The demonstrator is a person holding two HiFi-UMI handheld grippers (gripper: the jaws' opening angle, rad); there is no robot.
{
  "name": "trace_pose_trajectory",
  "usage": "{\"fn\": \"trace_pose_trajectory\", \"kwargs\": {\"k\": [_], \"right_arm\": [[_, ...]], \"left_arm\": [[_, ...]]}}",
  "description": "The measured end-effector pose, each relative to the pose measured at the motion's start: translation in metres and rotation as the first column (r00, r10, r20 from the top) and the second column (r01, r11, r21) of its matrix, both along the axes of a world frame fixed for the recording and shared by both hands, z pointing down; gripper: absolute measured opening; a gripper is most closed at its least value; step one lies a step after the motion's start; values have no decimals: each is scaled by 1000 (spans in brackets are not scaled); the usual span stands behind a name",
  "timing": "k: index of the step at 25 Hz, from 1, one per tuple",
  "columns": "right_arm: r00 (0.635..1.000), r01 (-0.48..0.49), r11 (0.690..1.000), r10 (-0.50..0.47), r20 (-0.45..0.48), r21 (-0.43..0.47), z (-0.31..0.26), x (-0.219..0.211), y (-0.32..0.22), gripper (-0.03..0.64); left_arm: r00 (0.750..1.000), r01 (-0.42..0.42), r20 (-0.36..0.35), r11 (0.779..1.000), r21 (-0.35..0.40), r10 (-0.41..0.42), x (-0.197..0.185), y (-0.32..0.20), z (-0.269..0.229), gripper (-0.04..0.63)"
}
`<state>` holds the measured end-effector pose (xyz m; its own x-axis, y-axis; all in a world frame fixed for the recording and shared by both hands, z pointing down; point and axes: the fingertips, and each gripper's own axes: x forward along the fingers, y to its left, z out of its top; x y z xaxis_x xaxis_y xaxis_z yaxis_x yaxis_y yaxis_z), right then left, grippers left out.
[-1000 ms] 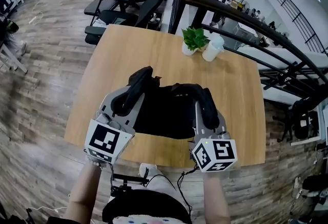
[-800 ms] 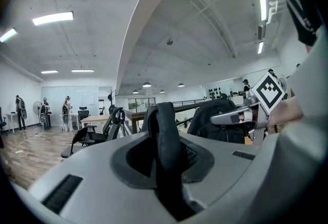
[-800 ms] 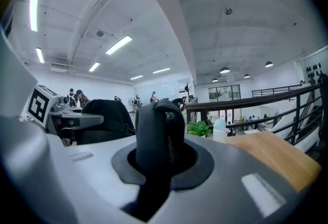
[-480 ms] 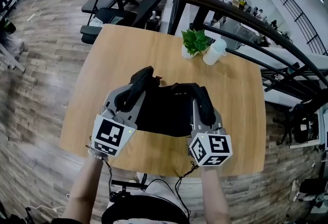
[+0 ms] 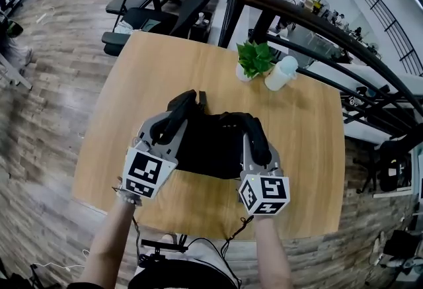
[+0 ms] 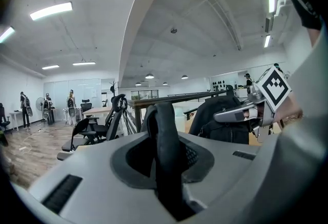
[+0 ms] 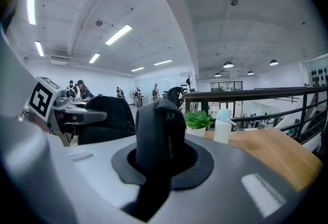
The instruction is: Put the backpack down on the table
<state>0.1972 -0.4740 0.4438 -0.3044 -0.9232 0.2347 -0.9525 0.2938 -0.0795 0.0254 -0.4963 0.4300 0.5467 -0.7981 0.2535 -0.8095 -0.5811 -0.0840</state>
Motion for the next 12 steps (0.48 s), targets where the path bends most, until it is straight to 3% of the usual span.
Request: {"fn": "trace_pose_trajectory", "kwargs": {"k": [12], "right_arm": [[997, -4, 997, -2, -76, -76, 45, 7, -17, 60]], "left_arm": [[999, -11, 45, 999, -53, 13, 11, -20, 42, 64]]}}
